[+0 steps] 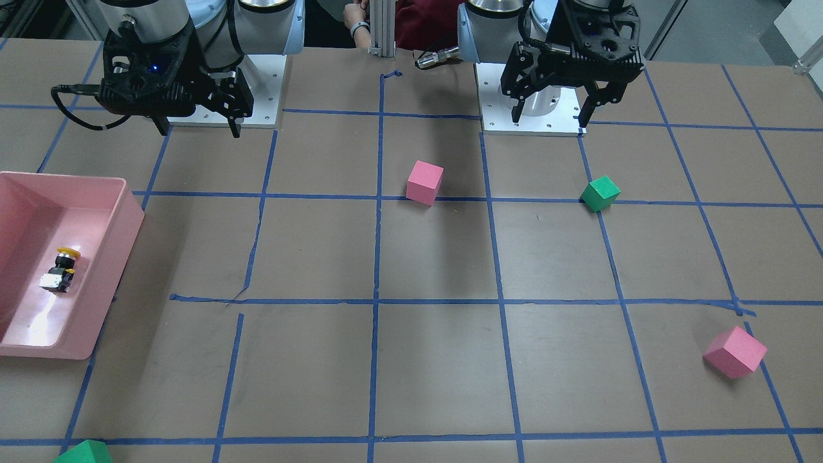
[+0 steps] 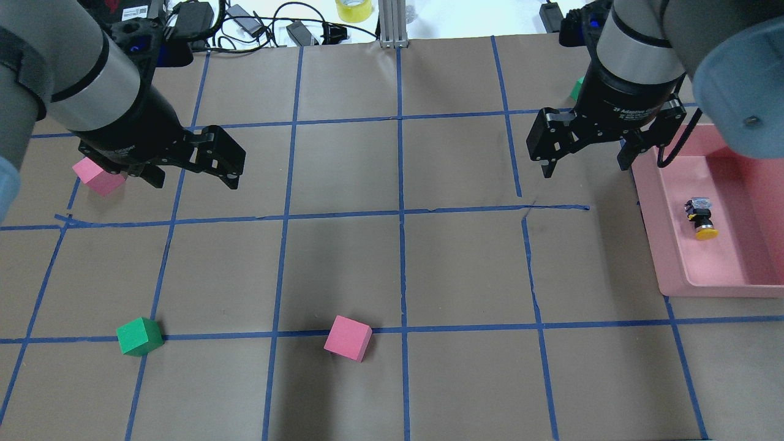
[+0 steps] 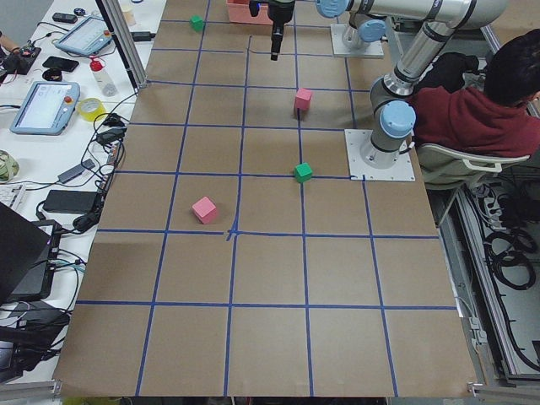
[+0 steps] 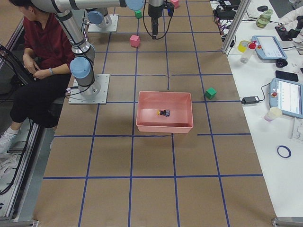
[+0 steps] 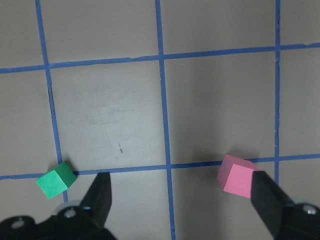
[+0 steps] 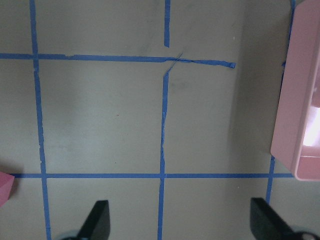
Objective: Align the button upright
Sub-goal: 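Move the right gripper toward the pink tray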
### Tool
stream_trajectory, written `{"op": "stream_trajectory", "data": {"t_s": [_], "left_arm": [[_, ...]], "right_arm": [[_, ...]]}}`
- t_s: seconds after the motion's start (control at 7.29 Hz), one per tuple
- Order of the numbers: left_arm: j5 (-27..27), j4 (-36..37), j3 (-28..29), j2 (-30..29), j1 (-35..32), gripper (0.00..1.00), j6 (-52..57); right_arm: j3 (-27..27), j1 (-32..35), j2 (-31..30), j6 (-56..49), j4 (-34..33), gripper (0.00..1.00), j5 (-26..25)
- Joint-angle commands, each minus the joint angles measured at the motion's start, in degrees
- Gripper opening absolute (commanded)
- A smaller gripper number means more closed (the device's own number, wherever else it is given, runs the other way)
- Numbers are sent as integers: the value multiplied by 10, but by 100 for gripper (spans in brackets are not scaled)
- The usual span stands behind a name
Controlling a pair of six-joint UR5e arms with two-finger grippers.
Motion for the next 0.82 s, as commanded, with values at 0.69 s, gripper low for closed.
{"op": "stream_trajectory", "data": {"t_s": [0.69], "left_arm": [[1,0,-1,3,0,100,0]], "right_arm": [[10,0,1,0,4,100,-1]]}}
